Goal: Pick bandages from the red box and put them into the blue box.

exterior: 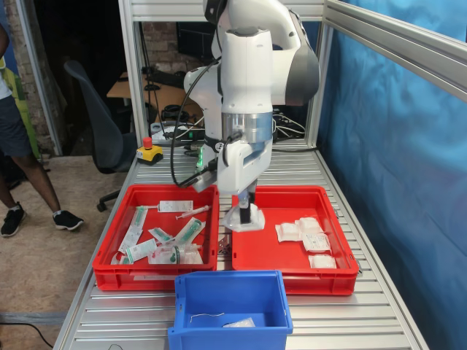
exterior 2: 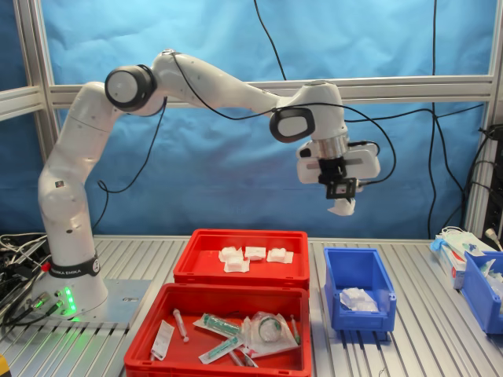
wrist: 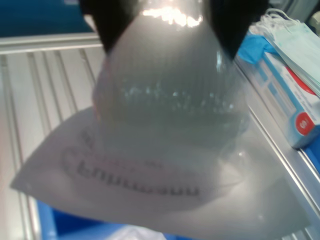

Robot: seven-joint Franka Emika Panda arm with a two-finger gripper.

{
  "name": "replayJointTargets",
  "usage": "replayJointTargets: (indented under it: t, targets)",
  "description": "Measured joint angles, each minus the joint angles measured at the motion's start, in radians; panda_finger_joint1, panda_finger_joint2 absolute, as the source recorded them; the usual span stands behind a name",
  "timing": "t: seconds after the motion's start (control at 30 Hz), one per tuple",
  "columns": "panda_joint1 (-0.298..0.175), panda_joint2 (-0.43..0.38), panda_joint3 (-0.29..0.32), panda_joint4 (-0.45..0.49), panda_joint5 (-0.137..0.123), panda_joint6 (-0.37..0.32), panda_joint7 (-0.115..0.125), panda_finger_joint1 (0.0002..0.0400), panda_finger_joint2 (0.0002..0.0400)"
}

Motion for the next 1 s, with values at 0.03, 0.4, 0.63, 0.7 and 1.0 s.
replayJointTargets:
  t: [0.03,0.4,0.63,0.7,1.0]
  targets:
    - [-0.01,0.023,0.0,0.024,0.004,0.0,0.0,0.0082,0.0082]
    - [-0.056,0.143,-0.001,0.127,0.023,0.001,0.0,0.0082,0.0082]
    - [-0.063,0.168,-0.001,0.139,0.026,0.001,0.0,0.0082,0.0082]
    - [-0.063,0.172,-0.001,0.14,0.027,0.001,0.0,0.0082,0.0082]
    - [-0.063,0.178,-0.001,0.149,0.028,0.01,0.0,0.0082,0.0082]
